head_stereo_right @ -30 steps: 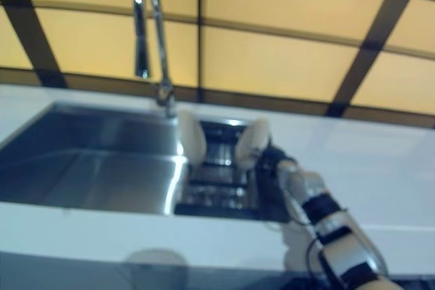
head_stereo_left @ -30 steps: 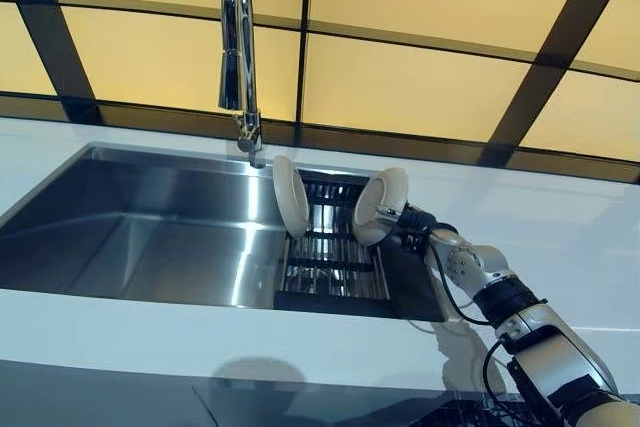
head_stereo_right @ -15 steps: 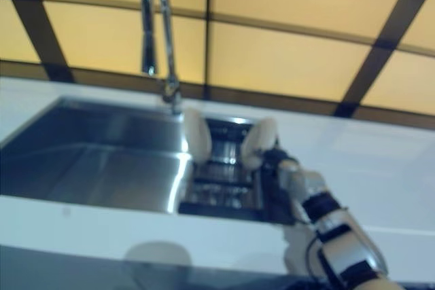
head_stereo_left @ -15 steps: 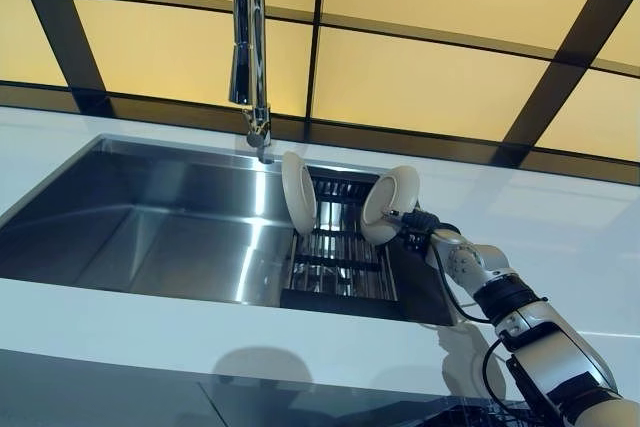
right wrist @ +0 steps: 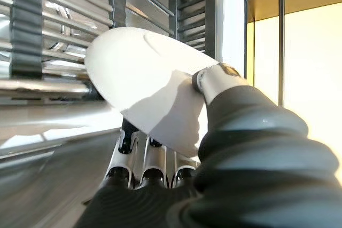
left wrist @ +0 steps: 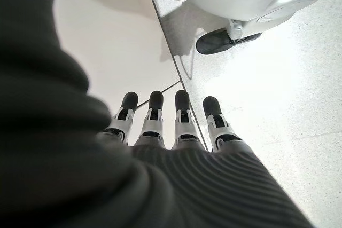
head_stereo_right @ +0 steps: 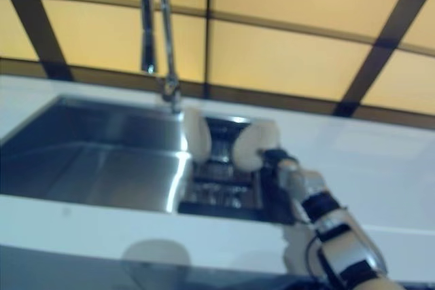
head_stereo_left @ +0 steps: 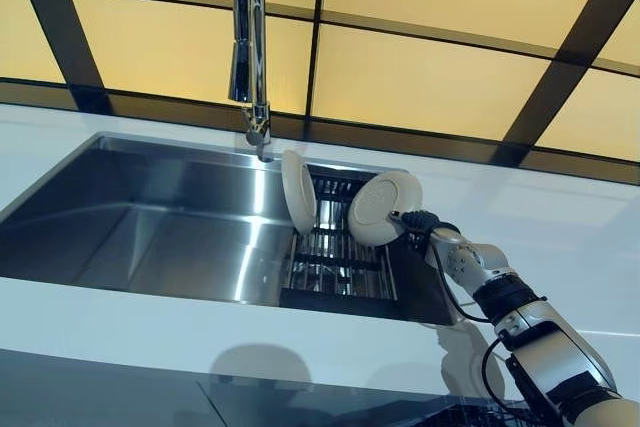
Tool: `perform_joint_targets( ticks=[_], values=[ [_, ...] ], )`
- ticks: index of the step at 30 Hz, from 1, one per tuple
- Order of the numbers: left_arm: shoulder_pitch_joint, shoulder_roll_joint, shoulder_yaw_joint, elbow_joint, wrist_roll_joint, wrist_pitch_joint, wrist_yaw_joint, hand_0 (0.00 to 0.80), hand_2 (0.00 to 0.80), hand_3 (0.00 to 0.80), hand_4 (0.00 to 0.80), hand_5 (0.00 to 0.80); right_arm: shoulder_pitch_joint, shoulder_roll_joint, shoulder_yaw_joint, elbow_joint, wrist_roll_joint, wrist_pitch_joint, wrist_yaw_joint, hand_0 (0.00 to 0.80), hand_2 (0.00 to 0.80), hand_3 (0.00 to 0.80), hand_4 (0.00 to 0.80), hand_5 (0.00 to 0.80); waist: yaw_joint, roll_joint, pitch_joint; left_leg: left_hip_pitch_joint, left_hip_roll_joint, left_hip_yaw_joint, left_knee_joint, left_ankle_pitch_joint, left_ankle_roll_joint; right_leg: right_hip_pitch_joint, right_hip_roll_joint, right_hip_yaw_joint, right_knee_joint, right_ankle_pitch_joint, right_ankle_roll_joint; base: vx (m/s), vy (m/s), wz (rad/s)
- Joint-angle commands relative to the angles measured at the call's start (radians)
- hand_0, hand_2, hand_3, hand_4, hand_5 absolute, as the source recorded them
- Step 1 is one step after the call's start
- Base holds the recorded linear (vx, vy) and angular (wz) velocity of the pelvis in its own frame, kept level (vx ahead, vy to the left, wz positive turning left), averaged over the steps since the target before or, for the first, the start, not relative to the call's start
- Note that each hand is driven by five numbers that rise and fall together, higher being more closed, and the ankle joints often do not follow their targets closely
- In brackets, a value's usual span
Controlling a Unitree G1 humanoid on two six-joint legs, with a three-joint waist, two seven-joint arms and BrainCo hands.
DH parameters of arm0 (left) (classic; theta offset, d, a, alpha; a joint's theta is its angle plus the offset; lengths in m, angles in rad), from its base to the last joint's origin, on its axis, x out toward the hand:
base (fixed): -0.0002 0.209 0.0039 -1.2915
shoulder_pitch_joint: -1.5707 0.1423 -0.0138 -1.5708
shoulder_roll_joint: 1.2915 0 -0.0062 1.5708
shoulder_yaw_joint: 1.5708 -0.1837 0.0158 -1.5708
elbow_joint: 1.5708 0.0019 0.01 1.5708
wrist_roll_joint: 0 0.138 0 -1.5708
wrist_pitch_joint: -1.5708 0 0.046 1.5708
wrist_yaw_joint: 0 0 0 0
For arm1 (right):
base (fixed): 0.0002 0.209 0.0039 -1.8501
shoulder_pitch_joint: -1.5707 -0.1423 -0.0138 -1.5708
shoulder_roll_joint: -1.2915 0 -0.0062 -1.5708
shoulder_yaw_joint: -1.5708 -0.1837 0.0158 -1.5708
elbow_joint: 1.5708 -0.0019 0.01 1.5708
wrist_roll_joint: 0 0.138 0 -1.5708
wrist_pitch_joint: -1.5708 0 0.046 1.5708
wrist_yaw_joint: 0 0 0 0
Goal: Take plates into dishwasher
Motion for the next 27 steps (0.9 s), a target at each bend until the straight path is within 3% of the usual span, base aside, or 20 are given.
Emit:
perform_joint_targets(
  ticks=[1, 2, 3, 6, 7, 15, 27],
  values=[
    [-0.049, -0.002, -0.049, 0.019, -0.021, -0.008, 0.013, 0.000, 0.000, 0.000, 0.000, 0.000, -0.132, -0.025, 0.020, -0.001, -0.033, -0.037, -0.011, 0.540, 0.540, 0.540, 0.540, 0.540, -0.003, -0.006, -0.017, -0.020, -0.063, -0.006, 0.004, -0.036, 0.058, 0.001, 0.006, 0.046, 0.061, -0.044, 0.020, 0.000, 0.000, 0.00],
    [-0.049, -0.003, -0.050, 0.019, -0.021, -0.007, 0.014, 0.000, 0.000, 0.000, 0.000, 0.000, -0.133, -0.025, 0.021, 0.000, -0.034, -0.039, -0.013, 0.552, 0.552, 0.552, 0.552, 0.552, -0.003, -0.006, -0.018, -0.020, -0.064, -0.007, 0.003, -0.036, 0.058, 0.001, 0.005, 0.047, 0.061, -0.044, 0.021, 0.000, 0.000, 0.00],
    [-0.049, -0.002, -0.050, 0.019, -0.022, -0.007, 0.014, 0.000, 0.000, 0.000, 0.000, 0.000, -0.134, -0.026, 0.021, 0.000, -0.040, -0.040, -0.011, 0.649, 0.649, 0.649, 0.649, 0.649, -0.003, -0.005, -0.018, -0.019, -0.064, -0.007, 0.003, -0.036, 0.058, 0.001, 0.005, 0.046, 0.061, -0.044, 0.021, 0.000, 0.000, 0.00],
    [-0.051, -0.002, -0.051, 0.020, -0.022, -0.008, 0.013, 0.000, 0.000, 0.000, 0.000, 0.000, -0.135, -0.029, 0.023, 0.006, -0.050, -0.053, -0.012, 0.718, 0.718, 0.718, 0.718, 0.718, -0.003, -0.004, -0.018, -0.020, -0.065, -0.008, 0.002, -0.036, 0.059, 0.001, 0.003, 0.046, 0.062, -0.044, 0.023, 0.000, 0.000, 0.00],
    [-0.052, -0.002, -0.051, 0.024, -0.023, -0.011, 0.013, 0.000, 0.000, 0.000, 0.000, 0.000, -0.138, -0.029, 0.022, 0.007, -0.058, -0.052, -0.010, 0.800, 0.800, 0.800, 0.800, 0.800, -0.004, -0.004, -0.019, -0.019, -0.065, -0.008, 0.002, -0.037, 0.060, 0.001, 0.002, 0.047, 0.063, -0.044, 0.023, 0.000, 0.000, 0.00],
    [-0.044, -0.001, -0.054, 0.022, -0.019, -0.015, 0.010, 0.000, 0.000, 0.000, 0.000, 0.000, -0.146, -0.051, 0.015, -0.008, -0.058, -0.082, 0.005, 0.800, 0.800, 0.800, 0.800, 0.800, -0.009, -0.002, -0.030, -0.009, -0.068, -0.005, -0.004, -0.040, 0.062, 0.006, -0.003, 0.048, 0.061, -0.041, 0.030, -0.007, 0.013, 0.00],
    [-0.021, -0.002, -0.035, 0.037, 0.000, -0.033, 0.008, 0.000, 0.000, 0.000, 0.000, 0.000, -0.114, -0.094, -0.024, -0.195, -0.069, -0.133, -0.013, 0.800, 0.800, 0.800, 0.800, 0.800, -0.039, -0.008, -0.061, 0.009, -0.071, 0.016, -0.008, -0.052, 0.070, 0.006, -0.011, 0.077, 0.058, -0.026, 0.050, -0.023, 0.039, -0.02]
  ],
)
